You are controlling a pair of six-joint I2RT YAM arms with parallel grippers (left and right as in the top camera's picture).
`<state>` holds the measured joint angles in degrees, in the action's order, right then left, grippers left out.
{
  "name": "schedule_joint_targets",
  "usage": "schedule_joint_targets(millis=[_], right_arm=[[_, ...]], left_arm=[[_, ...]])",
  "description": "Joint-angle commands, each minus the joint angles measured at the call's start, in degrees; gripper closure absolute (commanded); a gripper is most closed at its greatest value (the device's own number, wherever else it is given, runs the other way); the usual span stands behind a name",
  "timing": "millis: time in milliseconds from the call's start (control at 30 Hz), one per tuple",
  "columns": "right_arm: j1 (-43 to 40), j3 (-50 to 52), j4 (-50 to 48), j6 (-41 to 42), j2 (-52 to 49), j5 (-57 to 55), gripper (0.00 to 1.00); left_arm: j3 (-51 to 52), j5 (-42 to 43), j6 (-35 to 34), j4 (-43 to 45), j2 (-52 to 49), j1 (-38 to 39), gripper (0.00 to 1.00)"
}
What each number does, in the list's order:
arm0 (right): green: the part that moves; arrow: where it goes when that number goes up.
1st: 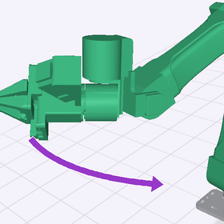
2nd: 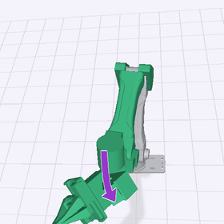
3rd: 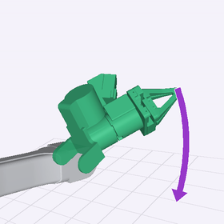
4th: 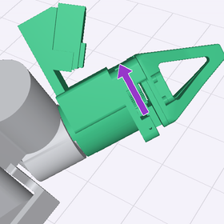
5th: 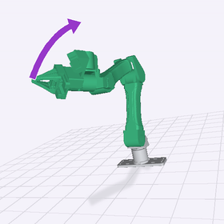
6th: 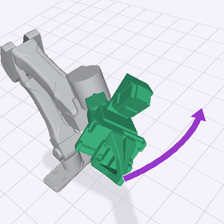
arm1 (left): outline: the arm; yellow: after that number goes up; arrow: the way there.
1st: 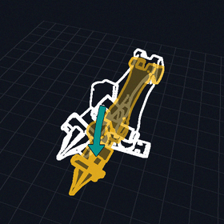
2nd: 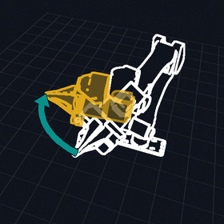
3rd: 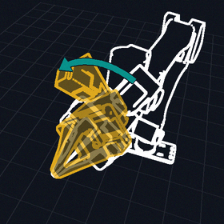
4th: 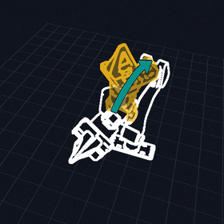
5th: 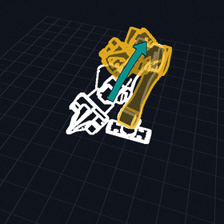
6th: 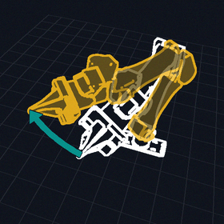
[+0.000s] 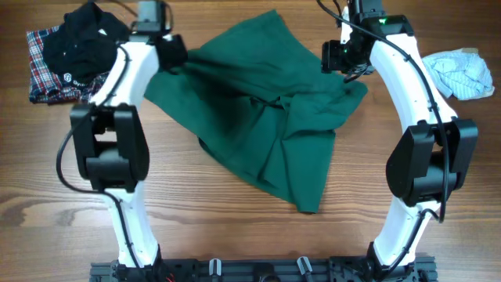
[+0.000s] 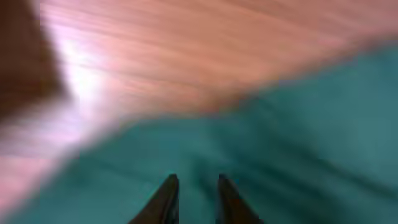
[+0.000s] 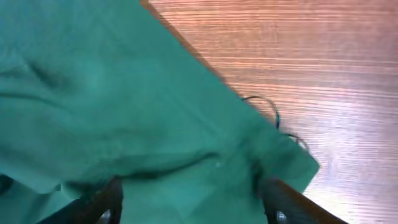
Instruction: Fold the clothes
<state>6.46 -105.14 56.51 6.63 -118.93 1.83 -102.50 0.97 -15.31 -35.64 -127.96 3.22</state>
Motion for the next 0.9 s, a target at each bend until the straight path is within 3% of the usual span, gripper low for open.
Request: schedule_joint_targets(millis=[0,167,300,333,367,400,533,767,867], right_arm=[[-3.96,-0.24,0.52,-1.51,-0.24,0.7,0.26],[-8.57,-0.17,5.66,2.58,-1.75,4.5,0.25],[-9.94,-0.15,8.07,2.82,-3.02,6.38,0.19],[-10.19,-0.15,8.15,3.1,-3.19,6.38,0.18],[-10.36,-0.17,8.02,4.0,-3.5,6.38,0.18],[-10.54,-0.15,7.85,4.09,-3.61,6.4,0.18],[-12.26,-0.17,5.64,5.73,-3.76,5.97,0.16],[-20.09,-0.17,4.22,6.82,-3.76,10.29,0.14],[-21.55,-0.17,4.28,5.75,-3.76,10.29,0.13]], left_arm=[[-1.46,6.29,-4.39,-10.32,11.28,7.52,0.73],[-1.44,8.5,-9.62,-24.3,15.32,15.37,0.57],[0.37,17.68,-9.62,-29.77,14.67,21.73,0.47],[1.4,20.13,-9.64,-29.33,14.64,23.3,0.4],[2.62,22.8,-9.7,-28.09,14.64,25.33,0.27],[3.8,24.22,-11.02,-26.6,14.64,27.41,0.24],[5.11,22.34,-12.13,-24.48,14.6,34.67,0.25],[5.14,7.85,-9.11,-28.2,14.43,46.12,0.21],[5.22,7.72,-9.11,-28.37,13.25,48.5,0.24]])
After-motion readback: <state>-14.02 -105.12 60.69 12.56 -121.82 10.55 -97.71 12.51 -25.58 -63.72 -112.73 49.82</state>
